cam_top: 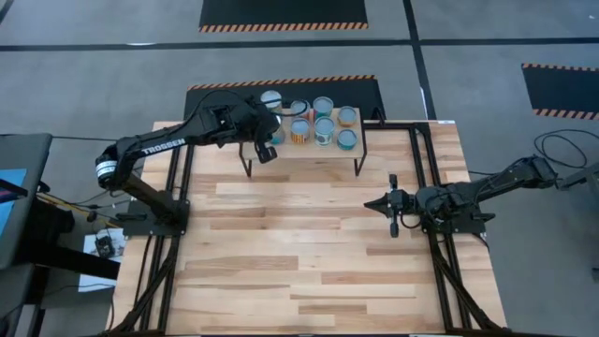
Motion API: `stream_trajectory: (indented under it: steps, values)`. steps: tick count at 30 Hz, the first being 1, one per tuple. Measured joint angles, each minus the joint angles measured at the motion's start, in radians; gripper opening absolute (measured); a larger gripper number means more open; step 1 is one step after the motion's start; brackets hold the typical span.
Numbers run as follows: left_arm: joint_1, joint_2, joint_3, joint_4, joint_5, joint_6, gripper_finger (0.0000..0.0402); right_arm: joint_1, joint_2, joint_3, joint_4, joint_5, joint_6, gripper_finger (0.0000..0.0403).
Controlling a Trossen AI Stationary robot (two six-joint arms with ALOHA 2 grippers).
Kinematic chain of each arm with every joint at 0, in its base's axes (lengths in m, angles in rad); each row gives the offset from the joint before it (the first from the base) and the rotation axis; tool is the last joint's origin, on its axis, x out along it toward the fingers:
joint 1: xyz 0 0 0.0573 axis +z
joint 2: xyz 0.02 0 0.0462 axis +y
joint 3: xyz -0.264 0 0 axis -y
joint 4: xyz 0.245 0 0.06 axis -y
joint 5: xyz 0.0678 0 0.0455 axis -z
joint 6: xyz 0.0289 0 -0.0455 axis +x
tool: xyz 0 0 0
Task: Pick and place cans onto a shelf
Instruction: Put the canned cherries on the shelf aligned with the other canned cherries
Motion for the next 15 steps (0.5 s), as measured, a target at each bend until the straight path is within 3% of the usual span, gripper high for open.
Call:
stream_trajectory:
  steps: [15]
  values:
    - [0.006, 0.027, 0.000, 0.035, -0.006, -0.010, 0.0000, 0.000, 0.000, 0.000, 0.001, 0.000, -0.003, 0.0015]
